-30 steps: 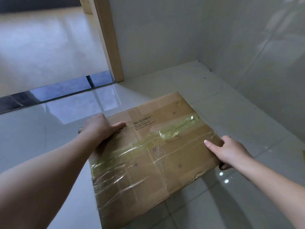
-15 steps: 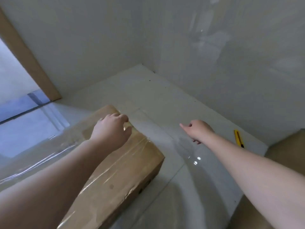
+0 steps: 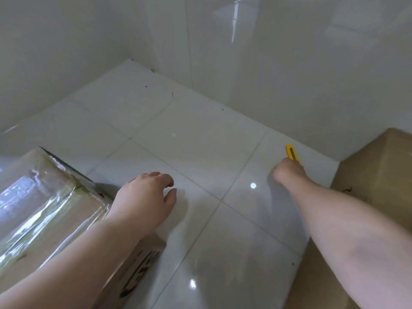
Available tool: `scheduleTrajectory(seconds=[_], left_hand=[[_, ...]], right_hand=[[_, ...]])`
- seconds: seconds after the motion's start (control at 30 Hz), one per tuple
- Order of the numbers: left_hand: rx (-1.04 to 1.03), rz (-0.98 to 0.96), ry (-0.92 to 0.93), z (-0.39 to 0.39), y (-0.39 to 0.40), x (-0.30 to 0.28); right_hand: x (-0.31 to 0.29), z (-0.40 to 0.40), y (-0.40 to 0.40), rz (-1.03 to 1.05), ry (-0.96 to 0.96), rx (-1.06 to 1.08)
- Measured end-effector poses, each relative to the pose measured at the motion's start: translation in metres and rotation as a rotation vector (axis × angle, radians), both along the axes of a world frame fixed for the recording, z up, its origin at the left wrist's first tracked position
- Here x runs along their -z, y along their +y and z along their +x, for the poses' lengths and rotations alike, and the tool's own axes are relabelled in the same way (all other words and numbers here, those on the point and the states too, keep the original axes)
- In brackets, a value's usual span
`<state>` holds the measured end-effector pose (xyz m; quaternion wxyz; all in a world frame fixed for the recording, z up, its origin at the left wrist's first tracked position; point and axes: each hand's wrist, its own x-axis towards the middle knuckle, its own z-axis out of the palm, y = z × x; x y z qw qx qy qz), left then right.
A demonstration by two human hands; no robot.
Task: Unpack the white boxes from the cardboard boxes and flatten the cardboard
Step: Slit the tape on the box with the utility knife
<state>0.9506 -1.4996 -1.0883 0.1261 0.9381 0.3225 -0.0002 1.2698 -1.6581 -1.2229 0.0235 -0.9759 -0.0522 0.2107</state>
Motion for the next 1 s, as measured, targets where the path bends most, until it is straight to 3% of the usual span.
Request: scheduleTrajectory(seconds=[0.13,0.43,0.53,0.63,0.73,0.8,0.9,1.0], left_hand=[[-0.006,-0.008,0.068,0.006,-0.002,0.007],[-0.084,-0.064,0.256,0.001,0.003,0.013],[-0.114,-0.112,0.352,-0.001,0.003,0.015],[-0.169,-0.161,0.373,-0.003,0.003,0.015],[-0.213,-0.24,0.387,-0.009,-0.005,0.011],[-0.217,-0.299,0.406,-0.017,-0.019,0.007],[-0.196,-0.399,0.404,-0.041,-0.052,0.005],[-0.171,-0.477,0.264,-0.065,-0.076,-0.002]], right_hand=[[0.014,0.013,-0.005,-0.003,-0.069,0.122],[0.03,0.03,-0.02,0.105,-0.162,0.06],[0.026,0.028,-0.018,0.146,-0.109,0.133],[0.015,0.011,-0.009,0.121,-0.028,0.073],[0.007,-0.01,0.017,0.285,0.009,0.025],[-0.006,-0.03,0.043,0.563,0.138,0.013],[-0.058,-0.08,0.082,0.991,0.539,-0.086],[-0.111,-0.132,0.102,1.242,0.91,-0.238]])
